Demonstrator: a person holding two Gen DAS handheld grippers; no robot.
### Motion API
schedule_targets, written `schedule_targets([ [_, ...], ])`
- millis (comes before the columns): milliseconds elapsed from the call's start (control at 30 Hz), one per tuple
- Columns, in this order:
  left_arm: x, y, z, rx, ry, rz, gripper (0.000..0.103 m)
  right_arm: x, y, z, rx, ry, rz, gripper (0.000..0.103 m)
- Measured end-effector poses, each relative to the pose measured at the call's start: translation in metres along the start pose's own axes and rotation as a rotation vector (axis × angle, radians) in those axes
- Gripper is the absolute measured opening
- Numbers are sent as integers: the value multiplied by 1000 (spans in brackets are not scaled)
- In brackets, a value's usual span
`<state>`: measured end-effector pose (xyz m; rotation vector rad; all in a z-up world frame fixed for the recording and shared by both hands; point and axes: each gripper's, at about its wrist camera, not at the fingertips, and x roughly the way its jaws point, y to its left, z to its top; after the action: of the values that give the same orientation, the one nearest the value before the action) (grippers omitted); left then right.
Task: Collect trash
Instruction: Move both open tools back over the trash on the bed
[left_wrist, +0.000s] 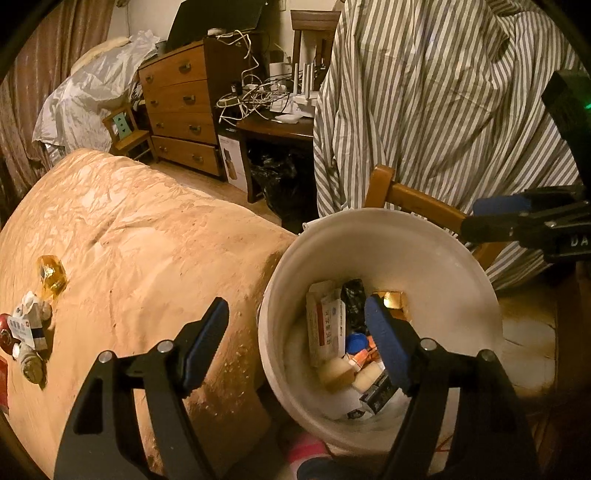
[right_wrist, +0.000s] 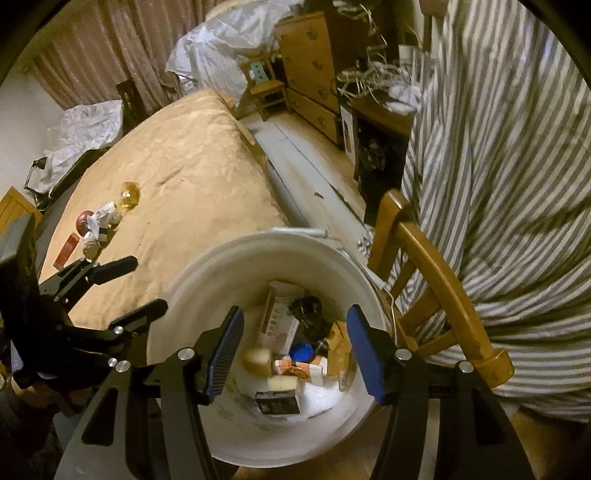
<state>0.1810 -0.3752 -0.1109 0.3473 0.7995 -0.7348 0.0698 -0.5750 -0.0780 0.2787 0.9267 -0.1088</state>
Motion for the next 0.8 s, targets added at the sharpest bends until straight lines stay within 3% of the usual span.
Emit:
schedule_targets([
  [433, -43, 79, -49, -117, -36, 83, 73, -11, 131, -7, -173, -170, 145, 73],
  [700, -61, 172, -93, -269, -34, 179, 73, 12, 209, -7, -249, -164, 242, 77],
  [800, -67, 227, -114, -354, -41, 251, 73, 22, 234, -8, -265, -153, 282, 79],
])
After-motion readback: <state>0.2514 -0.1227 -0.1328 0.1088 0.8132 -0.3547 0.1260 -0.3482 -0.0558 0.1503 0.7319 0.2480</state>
